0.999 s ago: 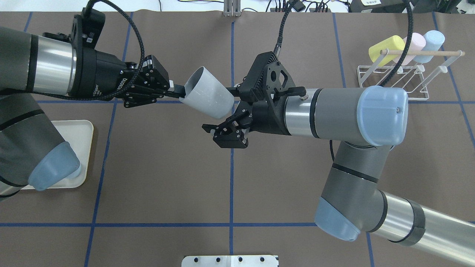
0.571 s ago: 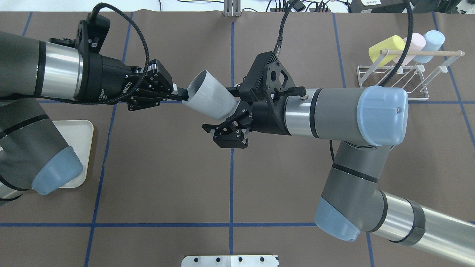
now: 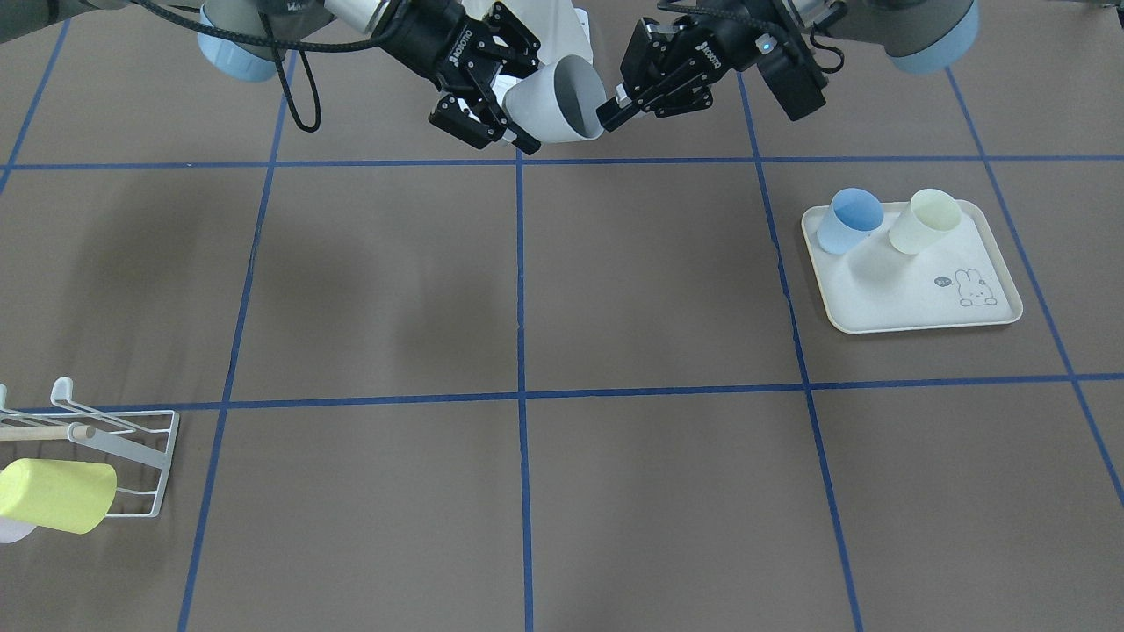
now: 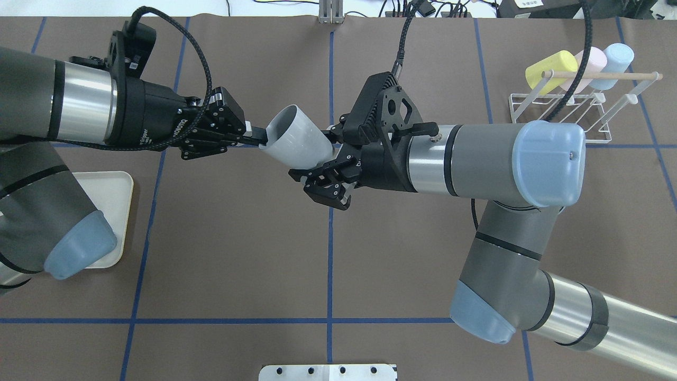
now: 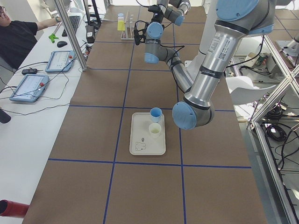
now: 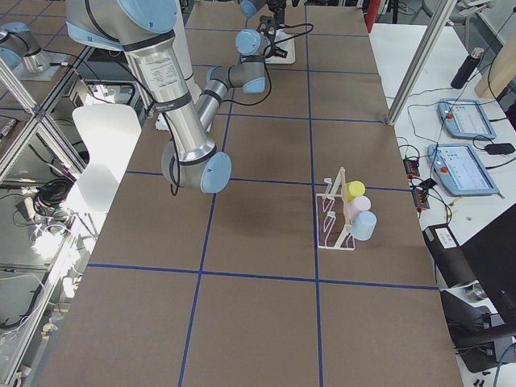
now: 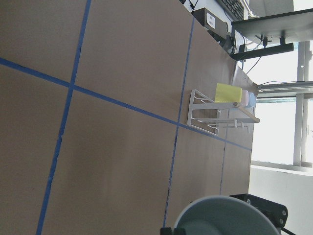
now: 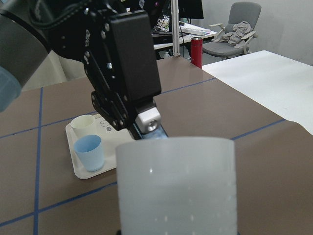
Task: Transfer IKEA cup to right arm and place on rack
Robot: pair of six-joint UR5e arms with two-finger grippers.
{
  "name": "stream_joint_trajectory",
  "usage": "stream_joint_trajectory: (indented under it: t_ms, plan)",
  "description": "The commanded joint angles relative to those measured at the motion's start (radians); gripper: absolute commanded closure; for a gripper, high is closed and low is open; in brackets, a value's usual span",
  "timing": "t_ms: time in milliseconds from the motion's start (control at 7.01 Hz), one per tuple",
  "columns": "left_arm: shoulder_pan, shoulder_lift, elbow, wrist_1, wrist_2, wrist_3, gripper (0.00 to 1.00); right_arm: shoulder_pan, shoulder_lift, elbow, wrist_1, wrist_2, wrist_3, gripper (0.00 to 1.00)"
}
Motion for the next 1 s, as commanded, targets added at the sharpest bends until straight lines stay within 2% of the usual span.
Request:
stream_joint_trajectory:
  t_ms: [0, 285, 428, 713, 856]
  plan:
    - [-0.011, -0.003, -0.02, 0.0, 0.013, 0.025, 0.0, 0.004, -0.002, -0.001, 0.0, -0.003, 0.0, 0.69]
    - [-0.074, 0.04, -0.016, 0.026, -0.014, 0.141, 0.0, 0.056, -0.013, -0.002, -0.018, 0.005, -0.015, 0.72]
    - [-0.133, 0.054, -0.028, 0.162, -0.04, 0.314, 0.0, 0.099, -0.016, 0.004, -0.113, 0.009, -0.068, 0.77]
    - [-0.231, 0.057, -0.052, 0.462, -0.04, 0.682, 0.0, 0.186, -0.011, 0.022, -0.376, 0.057, -0.267, 0.78]
    - [-0.282, 0.109, -0.054, 0.497, -0.037, 0.823, 0.0, 0.245, -0.014, 0.047, -0.526, 0.056, -0.405, 0.78]
